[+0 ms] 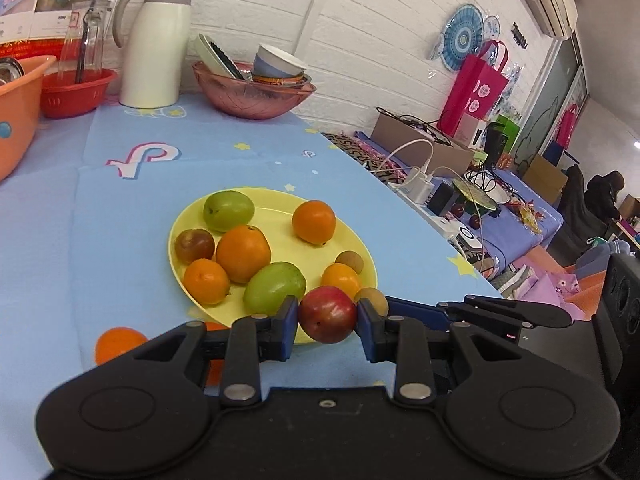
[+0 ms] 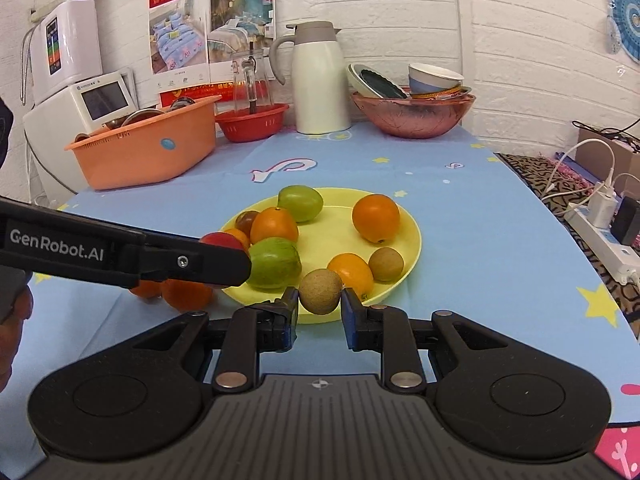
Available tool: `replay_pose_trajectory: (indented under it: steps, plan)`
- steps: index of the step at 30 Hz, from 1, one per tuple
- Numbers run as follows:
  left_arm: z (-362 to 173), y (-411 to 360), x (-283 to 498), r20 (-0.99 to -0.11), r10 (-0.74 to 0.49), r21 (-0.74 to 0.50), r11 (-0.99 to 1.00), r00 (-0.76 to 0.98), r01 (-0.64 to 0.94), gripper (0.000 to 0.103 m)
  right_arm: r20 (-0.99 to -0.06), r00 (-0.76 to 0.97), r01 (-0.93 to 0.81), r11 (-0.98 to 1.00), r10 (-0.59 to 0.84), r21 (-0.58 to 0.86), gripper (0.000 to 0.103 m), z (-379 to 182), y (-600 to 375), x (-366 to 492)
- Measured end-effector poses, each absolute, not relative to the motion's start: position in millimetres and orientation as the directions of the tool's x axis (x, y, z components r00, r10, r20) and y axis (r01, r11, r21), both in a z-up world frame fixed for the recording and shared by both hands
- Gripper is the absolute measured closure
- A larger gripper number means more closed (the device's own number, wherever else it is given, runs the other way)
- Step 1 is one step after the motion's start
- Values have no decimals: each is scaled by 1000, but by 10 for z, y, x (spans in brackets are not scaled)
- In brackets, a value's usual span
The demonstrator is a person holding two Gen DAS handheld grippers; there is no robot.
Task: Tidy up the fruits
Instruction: 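Lower the apple and kiwi fruit onto the yellow plate and open both tools, then move both tools back to the last two oranges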
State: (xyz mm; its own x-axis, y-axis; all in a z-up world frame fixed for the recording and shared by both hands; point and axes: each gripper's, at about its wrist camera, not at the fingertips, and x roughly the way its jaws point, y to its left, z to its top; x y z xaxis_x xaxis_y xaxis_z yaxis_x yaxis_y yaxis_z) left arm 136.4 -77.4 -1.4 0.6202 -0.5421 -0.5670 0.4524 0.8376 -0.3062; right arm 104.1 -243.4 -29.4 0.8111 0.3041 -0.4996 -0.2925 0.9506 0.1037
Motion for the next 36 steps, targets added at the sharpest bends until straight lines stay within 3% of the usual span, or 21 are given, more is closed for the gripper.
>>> replay_pose_trajectory:
  steps: [17, 24, 30, 33, 36]
  plan:
    - [-177, -790, 1568, -608, -524, -313, 848, 597, 427, 0, -492, 811, -329, 942, 317, 64, 63, -325, -2434, 1145]
    - [-138, -729, 1457, -595, -502, -282, 862, 628, 422, 0, -489, 817, -316, 947, 305, 63, 57, -323, -2450, 1093]
    - [-64, -672, 1281, -578, -484, -257, 872, 657, 417, 0, -482, 822, -313, 948, 303, 62, 44, -323, -2446, 1049]
    - [-21, -655, 1188, -568, -467, -242, 882, 678, 404, 0, -480, 822, -316, 946, 308, 66, 33, -320, -2438, 1025]
    - [10, -606, 1116, -561, -458, -245, 888, 689, 390, 0, -475, 826, -316, 947, 305, 58, 11, -312, -2426, 1001]
